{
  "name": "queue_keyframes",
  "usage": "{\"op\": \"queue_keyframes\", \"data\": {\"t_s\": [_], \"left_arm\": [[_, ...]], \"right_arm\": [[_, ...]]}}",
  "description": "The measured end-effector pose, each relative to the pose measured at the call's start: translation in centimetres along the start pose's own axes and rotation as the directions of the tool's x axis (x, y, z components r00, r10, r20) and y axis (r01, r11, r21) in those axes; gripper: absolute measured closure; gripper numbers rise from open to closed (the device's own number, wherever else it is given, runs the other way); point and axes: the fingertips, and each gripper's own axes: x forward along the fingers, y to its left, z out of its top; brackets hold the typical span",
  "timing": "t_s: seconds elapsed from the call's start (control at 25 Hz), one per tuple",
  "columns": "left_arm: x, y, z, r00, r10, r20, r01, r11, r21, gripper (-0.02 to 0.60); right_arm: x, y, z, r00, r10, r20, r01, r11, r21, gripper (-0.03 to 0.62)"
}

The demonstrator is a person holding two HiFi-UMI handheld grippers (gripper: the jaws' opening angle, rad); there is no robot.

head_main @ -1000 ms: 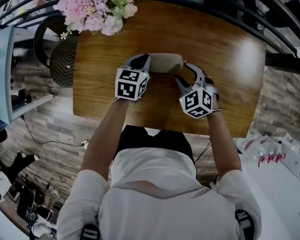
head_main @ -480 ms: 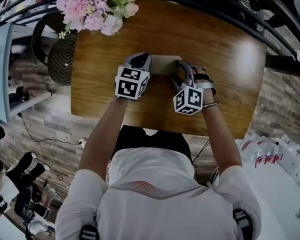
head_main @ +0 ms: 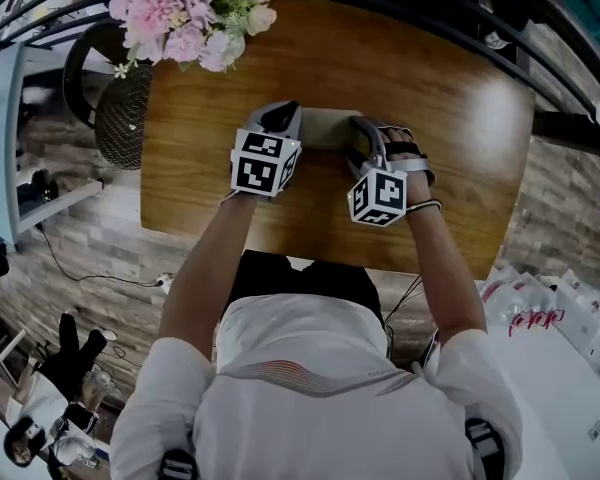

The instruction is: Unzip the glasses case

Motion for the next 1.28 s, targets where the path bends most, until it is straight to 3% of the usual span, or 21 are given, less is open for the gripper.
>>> {"op": "queue_keyframes", "data": {"t_s": [0.2,0.36,0.56,0.72,0.84,0.92,1.16,1.2,1.28], "left_arm": [[-1.8,0.5,1.0,0.999,0.004,0.050,-0.002,0.999,-0.041,0.555],[-3.4,0.7,1.6,0.996,0.007,0.084,-0.004,0.999,-0.036,0.555],[-3.9,-0.5,1.0,0.997,-0.012,0.074,0.009,0.999,0.037,0.555],[-3.0,-1.5,0.6,0.998,-0.041,0.057,0.037,0.998,0.053,0.555],[-2.2,-1.9,1.1,0.997,-0.052,0.065,0.048,0.997,0.060,0.555],[-1.5,-2.1,1.4,0.996,-0.061,0.069,0.056,0.996,0.067,0.555],[0.1,-2.1,1.8,0.996,-0.074,0.059,0.069,0.995,0.077,0.555],[0.2,-2.1,1.9,0.995,-0.075,0.058,0.071,0.995,0.076,0.555],[0.3,-2.0,1.9,0.996,-0.078,0.053,0.073,0.994,0.080,0.555]], "right_arm": [[0.0,-0.8,0.2,0.995,0.092,0.045,-0.097,0.987,0.124,0.252],[0.1,-1.4,0.3,0.984,0.152,0.095,-0.172,0.953,0.250,0.252],[0.2,-2.3,0.1,0.963,0.217,0.161,-0.265,0.871,0.414,0.252],[0.1,-3.2,0.1,0.951,0.226,0.212,-0.306,0.788,0.534,0.252],[0.1,-3.8,0.1,0.940,0.229,0.251,-0.337,0.728,0.597,0.252],[0.1,-3.9,0.0,0.936,0.231,0.267,-0.350,0.705,0.616,0.250],[0.2,-4.3,0.0,0.934,0.206,0.292,-0.352,0.674,0.649,0.249],[0.2,-4.4,0.0,0.939,0.188,0.287,-0.334,0.688,0.645,0.247],[0.1,-4.5,0.1,0.959,0.137,0.248,-0.264,0.750,0.607,0.235]]}}
